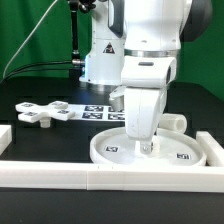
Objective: Assemble round table
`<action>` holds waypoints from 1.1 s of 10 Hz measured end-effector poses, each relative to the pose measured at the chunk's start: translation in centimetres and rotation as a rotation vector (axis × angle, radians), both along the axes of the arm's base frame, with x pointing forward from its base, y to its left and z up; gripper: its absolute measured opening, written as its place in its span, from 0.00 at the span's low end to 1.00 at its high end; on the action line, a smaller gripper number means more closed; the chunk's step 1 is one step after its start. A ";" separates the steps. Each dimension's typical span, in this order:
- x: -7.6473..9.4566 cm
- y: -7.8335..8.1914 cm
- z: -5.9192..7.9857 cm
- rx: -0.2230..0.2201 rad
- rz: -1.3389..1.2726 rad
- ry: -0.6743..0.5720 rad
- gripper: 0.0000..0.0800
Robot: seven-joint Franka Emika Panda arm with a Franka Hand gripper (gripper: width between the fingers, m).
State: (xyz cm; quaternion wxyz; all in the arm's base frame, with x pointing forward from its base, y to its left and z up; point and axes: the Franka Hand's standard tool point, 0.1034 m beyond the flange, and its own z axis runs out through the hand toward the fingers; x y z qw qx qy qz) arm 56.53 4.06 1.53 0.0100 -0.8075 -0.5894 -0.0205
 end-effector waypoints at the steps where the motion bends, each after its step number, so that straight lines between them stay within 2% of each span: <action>1: 0.0 0.0 0.0 0.000 -0.001 0.001 0.51; 3: -0.1 -0.4 0.1 -0.001 -0.006 0.000 0.76; 4: -0.5 -1.1 0.9 -0.006 -0.027 -0.009 0.80; 5: -1.2 -1.2 1.9 -0.005 -0.092 -0.028 0.80; 7: -3.3 -0.5 3.7 -0.004 -0.266 -0.028 0.81; 9: -4.2 2.5 5.2 0.006 -0.420 -0.040 0.81; 11: -4.9 7.4 5.7 0.019 -0.565 -0.033 0.81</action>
Offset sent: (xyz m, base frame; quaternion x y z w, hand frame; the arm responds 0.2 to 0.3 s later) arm -0.0208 -0.0315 0.0214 -0.0127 -0.0190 0.0384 0.9990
